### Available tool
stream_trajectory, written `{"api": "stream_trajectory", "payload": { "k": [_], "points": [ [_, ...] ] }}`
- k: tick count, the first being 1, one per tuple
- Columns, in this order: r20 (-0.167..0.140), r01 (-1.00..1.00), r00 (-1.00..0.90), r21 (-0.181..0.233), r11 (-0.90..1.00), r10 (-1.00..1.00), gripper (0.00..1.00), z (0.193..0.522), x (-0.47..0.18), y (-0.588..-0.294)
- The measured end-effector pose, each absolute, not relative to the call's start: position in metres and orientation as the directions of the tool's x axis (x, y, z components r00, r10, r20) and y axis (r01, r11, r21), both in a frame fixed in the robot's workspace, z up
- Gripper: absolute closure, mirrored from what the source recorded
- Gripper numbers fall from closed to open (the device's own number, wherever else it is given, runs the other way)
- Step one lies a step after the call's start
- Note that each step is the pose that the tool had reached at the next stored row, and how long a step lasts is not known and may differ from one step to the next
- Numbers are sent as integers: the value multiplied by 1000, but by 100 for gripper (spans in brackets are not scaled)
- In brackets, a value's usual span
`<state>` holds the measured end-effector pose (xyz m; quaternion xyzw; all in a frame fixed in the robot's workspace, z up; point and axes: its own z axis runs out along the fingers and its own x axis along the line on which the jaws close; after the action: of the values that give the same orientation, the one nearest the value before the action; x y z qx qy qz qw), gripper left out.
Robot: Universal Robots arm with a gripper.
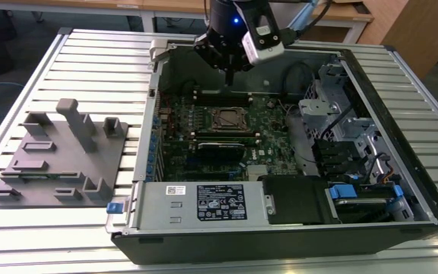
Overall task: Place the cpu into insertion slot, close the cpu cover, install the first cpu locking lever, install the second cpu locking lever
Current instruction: 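Install the second cpu locking lever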
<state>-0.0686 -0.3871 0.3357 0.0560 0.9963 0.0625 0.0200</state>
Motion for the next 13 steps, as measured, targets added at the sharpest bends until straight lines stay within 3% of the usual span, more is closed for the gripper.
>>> {"api": "stream_trajectory", "payload": {
  "k": [13],
  "points": [
    [-33,109,-993,124,986,114,89,326,-69,-387]
  ]
}}
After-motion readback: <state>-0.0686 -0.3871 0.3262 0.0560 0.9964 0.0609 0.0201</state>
